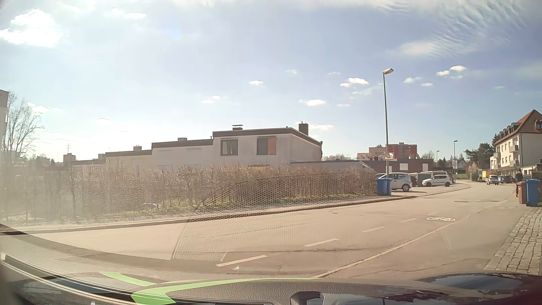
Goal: Follow the waypoints while adhering to traffic rules and regulations
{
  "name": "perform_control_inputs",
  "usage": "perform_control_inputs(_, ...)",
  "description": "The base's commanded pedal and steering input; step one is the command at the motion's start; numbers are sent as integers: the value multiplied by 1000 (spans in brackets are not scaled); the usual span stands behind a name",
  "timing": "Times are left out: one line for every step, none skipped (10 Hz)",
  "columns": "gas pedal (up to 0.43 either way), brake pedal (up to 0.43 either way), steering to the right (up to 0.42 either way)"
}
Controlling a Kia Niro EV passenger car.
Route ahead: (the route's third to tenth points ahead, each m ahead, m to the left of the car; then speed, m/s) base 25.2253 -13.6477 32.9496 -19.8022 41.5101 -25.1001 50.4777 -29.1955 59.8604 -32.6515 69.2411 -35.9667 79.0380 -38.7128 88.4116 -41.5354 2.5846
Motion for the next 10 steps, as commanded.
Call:
perform_control_inputs(319, 0, 165)
perform_control_inputs(319, 0, 161)
perform_control_inputs(319, 0, 158)
perform_control_inputs(319, 0, 157)
perform_control_inputs(319, 0, 161)
perform_control_inputs(319, 0, 174)
perform_control_inputs(319, 0, 189)
perform_control_inputs(319, 0, 195)
perform_control_inputs(319, 0, 203)
perform_control_inputs(319, 0, 209)
